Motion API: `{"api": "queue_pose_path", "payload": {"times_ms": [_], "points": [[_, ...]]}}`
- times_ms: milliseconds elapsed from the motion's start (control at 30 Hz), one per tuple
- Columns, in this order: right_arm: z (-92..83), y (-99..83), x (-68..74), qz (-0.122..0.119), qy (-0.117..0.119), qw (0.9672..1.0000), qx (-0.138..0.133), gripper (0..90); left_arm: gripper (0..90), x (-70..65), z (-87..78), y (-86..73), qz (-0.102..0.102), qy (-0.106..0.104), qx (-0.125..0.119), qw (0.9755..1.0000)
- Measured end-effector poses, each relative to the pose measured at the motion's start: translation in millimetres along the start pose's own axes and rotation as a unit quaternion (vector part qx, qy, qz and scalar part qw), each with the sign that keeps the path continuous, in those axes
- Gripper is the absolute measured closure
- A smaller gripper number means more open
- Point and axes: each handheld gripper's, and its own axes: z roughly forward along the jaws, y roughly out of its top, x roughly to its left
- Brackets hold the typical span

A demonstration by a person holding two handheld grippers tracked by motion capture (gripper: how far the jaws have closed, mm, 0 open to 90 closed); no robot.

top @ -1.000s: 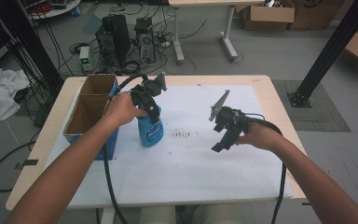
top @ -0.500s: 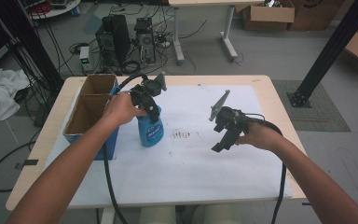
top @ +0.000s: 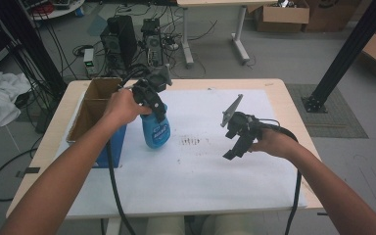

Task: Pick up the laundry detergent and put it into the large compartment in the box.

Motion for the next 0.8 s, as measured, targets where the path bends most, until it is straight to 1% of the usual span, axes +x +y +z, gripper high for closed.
{"api": "queue_pose_path", "payload": {"times_ms": [133,200,233,267,300,333,367,467,567,600,700,800], "points": [[-0.8,-0.4,1.0,-0.002,0.000,1.0000,0.000,18.6,38.0,1.9,-22.3,-2.0,-0.016,0.005,-0.009,0.9998],[-1.1,-0.4,1.8,-0.002,-0.001,1.0000,0.002,18.6,37.9,3.3,-33.9,-2.8,-0.027,0.006,-0.014,0.9995],[-1.2,-0.5,2.3,-0.002,-0.001,1.0000,0.002,18.6,38.0,5.2,-46.0,-3.3,-0.043,0.008,-0.013,0.9990],[-1.2,-0.5,2.5,-0.004,-0.002,1.0000,0.003,18.6,37.9,5.2,-46.0,-3.3,-0.043,0.008,-0.013,0.9990],[-1.2,-0.6,2.9,-0.004,-0.002,1.0000,0.004,18.7,38.0,5.8,-58.0,-4.2,-0.056,0.014,-0.016,0.9982],[-1.4,-0.6,3.3,-0.005,-0.002,1.0000,0.004,18.7,38.0,6.0,-64.0,-4.7,-0.061,0.016,-0.017,0.9979],[-1.4,-0.6,3.3,-0.005,-0.002,1.0000,0.004,18.7,38.0,6.0,-64.0,-4.7,-0.061,0.016,-0.017,0.9979],[-2.1,-0.7,4.3,-0.007,-0.003,1.0000,0.002,18.8,37.9,7.1,-81.5,-6.9,-0.078,0.021,-0.023,0.9964],[-2.5,-0.5,4.6,-0.008,-0.003,1.0000,0.001,18.8,38.0,7.5,-97.8,-9.1,-0.091,0.026,-0.028,0.9951],[-2.6,-0.4,4.7,-0.009,-0.004,1.0000,0.001,19.0,38.0,7.3,-102.3,-9.7,-0.099,0.026,-0.033,0.9942],[-3.2,0.2,5.6,-0.012,-0.004,0.9999,0.004,19.1,38.0,8.2,-115.4,-12.0,-0.117,0.026,-0.037,0.9921],[-4.5,0.9,6.6,-0.014,-0.005,0.9999,0.004,18.9,38.0,8.6,-126.4,-14.8,-0.128,0.031,-0.039,0.9905]]}}
